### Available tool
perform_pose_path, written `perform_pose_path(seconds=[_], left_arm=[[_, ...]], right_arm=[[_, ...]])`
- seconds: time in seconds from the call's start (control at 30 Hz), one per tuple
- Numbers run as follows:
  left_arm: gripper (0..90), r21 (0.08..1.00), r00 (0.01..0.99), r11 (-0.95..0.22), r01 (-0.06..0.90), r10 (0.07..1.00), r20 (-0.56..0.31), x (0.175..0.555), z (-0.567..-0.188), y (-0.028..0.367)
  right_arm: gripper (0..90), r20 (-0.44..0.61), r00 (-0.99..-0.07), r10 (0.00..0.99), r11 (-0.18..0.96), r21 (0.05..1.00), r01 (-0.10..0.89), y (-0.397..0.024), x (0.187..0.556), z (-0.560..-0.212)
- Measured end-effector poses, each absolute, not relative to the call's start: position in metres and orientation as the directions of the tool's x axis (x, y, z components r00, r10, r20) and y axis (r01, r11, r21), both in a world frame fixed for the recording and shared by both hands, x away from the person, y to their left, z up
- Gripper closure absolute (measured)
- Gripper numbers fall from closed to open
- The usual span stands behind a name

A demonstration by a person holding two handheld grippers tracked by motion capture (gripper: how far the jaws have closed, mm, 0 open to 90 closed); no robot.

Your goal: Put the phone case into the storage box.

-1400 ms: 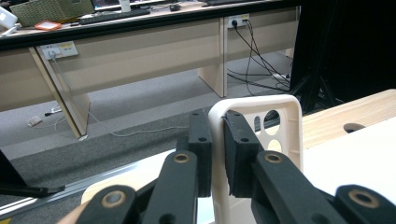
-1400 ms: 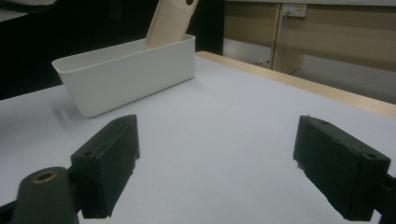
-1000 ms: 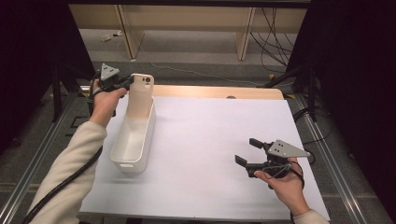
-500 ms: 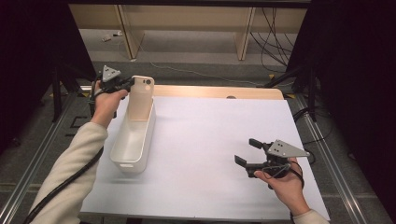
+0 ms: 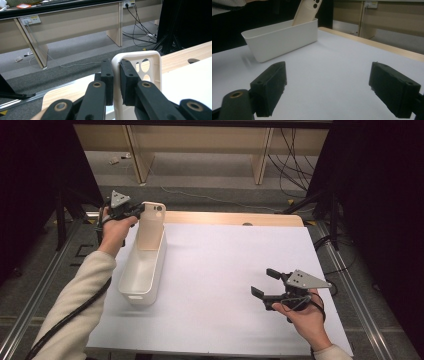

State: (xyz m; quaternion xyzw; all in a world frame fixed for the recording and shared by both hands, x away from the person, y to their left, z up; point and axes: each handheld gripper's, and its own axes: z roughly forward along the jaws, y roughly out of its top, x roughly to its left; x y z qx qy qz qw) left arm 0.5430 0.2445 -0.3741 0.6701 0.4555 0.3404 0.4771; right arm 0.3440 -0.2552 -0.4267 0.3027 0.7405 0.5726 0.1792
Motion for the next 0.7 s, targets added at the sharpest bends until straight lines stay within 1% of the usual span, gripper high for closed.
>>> perform_pose_path(seconds=[0.3,0.37,0.4,0.7], left_arm=[[82.1,0.946,0.35,-0.131,0.295,0.937,0.021,0.5434,-0.3779,0.2462],[82.1,0.946,0.35,-0.132,0.296,0.937,0.021,0.5435,-0.3785,0.2462],[82.1,0.946,0.35,-0.132,0.297,0.936,0.021,0.5436,-0.3788,0.2462],[82.1,0.944,0.351,-0.132,0.304,0.936,0.018,0.5453,-0.3821,0.246]], right_arm=[[16.0,0.087,-0.754,0.651,0.154,0.958,0.243,-0.2547,0.3441,-0.4269],[16.0,0.064,-0.752,0.656,0.166,0.96,0.227,-0.2554,0.3448,-0.4268],[16.0,0.081,-0.754,0.652,0.162,0.956,0.243,-0.2548,0.344,-0.4268],[16.0,0.08,-0.755,0.651,0.163,0.957,0.242,-0.2548,0.344,-0.4268]])
